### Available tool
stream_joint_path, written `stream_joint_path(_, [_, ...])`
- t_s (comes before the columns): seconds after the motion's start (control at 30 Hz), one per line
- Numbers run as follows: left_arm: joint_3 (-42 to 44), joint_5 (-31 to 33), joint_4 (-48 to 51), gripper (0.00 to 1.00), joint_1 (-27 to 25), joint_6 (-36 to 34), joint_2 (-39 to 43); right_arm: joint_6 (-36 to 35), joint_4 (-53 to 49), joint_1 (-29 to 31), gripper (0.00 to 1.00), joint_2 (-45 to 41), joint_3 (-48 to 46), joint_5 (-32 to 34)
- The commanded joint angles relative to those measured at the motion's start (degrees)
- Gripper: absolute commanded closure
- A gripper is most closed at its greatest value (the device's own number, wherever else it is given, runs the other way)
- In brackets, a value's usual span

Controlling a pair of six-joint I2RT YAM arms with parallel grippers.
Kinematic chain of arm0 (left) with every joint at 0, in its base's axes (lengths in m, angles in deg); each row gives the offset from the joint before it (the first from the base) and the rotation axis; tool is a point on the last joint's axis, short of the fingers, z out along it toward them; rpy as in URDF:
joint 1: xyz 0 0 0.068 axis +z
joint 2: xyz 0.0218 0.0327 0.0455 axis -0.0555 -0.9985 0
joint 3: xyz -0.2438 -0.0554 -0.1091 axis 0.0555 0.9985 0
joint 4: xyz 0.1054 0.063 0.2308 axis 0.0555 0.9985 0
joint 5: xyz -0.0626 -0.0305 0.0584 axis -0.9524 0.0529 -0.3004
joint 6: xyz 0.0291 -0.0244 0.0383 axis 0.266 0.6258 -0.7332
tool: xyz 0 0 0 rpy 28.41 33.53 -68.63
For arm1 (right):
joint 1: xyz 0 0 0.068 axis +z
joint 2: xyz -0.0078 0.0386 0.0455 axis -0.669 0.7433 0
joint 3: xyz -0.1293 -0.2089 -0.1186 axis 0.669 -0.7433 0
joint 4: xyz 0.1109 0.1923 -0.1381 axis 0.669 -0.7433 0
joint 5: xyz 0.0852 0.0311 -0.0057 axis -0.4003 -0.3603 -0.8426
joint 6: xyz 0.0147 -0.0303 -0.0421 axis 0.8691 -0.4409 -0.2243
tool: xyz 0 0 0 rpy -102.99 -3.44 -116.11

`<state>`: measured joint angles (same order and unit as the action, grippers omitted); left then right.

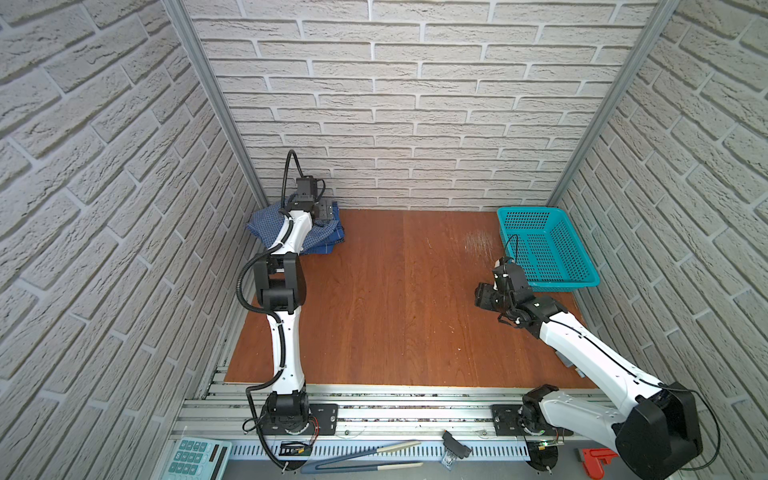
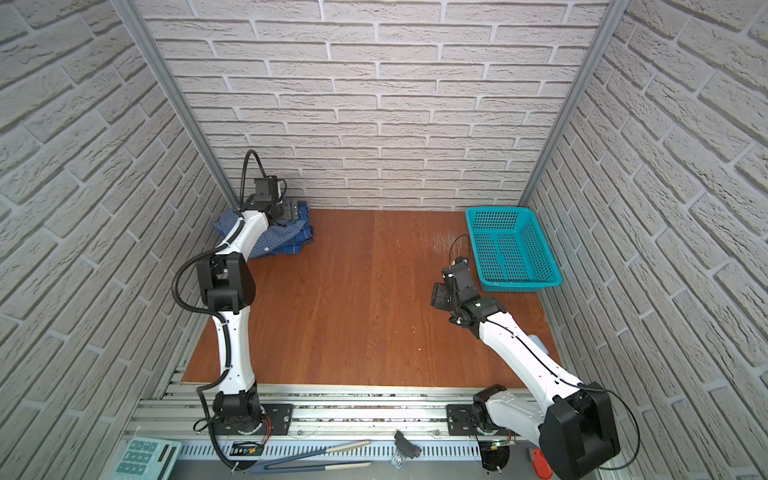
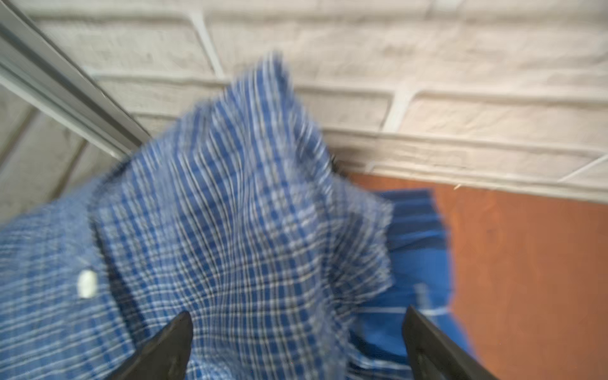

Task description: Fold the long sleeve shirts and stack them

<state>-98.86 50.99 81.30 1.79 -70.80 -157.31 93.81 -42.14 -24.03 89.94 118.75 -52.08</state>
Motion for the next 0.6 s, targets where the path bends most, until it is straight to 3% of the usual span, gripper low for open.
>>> stream_joint_path(0.0, [-6.57,2.11,3.18,0.02,-0.39,3.02,7.62,-1.68,-0.76,-0.64,0.32,-3.45,0.62,3.62])
stream_joint_path(0.1, [-1.62,3.09,4.45,0.02,-1.47,5.21,14.90,-2.38,1.03,-1.12,0.31,-6.51,-1.03,9.74])
stream_joint_path(0.17, [11.36,6.16,0.85,0.02,-3.11,6.33,24.82,-5.04,5.72,-1.87,0.28,-8.63,-3.35,14.63])
stream_joint_path(0.23, [34.34,6.75,-10.39,0.02,-4.95,7.27,40.43,-9.99,13.52,-3.48,0.22,-10.11,-7.68,18.20])
stream_joint_path(0.33, [68.26,10.43,-28.75,0.01,-7.30,8.97,63.68,-19.74,28.71,-5.05,0.18,-10.34,-16.29,18.33])
stream_joint_path(0.4, [85.82,12.49,-37.30,0.01,-7.64,7.59,75.55,-22.51,35.90,-6.10,0.15,-9.60,-20.32,16.89])
stream_joint_path(0.5, [105.26,14.55,-47.85,0.02,-7.76,4.95,86.14,-24.12,45.08,-6.86,0.14,-8.34,-25.06,16.44])
stream_joint_path(0.57, [114.62,15.46,-57.65,0.02,-7.75,3.05,87.55,-25.64,53.93,-7.14,0.13,-7.61,-29.34,16.02])
